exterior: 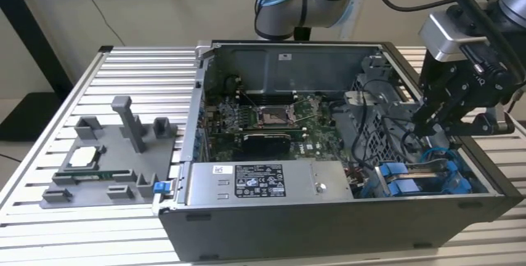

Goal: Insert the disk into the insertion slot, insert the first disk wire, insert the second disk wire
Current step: 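Insert the first disk wire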

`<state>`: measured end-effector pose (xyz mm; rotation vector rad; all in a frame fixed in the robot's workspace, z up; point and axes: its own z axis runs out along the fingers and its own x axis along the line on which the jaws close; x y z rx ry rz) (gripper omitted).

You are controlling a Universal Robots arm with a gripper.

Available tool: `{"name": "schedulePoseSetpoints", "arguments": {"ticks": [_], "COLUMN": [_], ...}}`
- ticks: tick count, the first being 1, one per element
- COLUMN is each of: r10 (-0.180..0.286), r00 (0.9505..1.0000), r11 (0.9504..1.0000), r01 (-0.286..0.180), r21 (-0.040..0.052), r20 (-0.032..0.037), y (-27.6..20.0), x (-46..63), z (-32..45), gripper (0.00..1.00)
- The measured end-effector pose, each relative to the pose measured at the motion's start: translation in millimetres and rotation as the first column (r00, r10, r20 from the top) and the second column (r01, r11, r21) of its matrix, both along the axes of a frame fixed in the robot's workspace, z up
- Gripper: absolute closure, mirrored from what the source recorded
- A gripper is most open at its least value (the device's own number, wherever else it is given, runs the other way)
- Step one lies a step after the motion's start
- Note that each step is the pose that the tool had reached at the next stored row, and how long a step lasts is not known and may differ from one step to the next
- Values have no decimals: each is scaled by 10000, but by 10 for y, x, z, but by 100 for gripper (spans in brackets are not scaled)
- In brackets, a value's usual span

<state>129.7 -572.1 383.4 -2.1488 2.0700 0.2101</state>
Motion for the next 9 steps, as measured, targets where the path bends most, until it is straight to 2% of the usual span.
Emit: {"name": "schedulePoseSetpoints", "arguments": {"ticks": [1, 7, 9], "r10": [2, 5, 4], "r00": [10000, 10000, 10000], "r11": [10000, 10000, 10000], "r01": [-2, -5, -4], "r21": [0, -6, -41], "r20": [0, 0, 0], "y": [0, 0, 0], "x": [0, 1, 0], "z": [0, 0, -1], "gripper": [100, 100, 100]}}
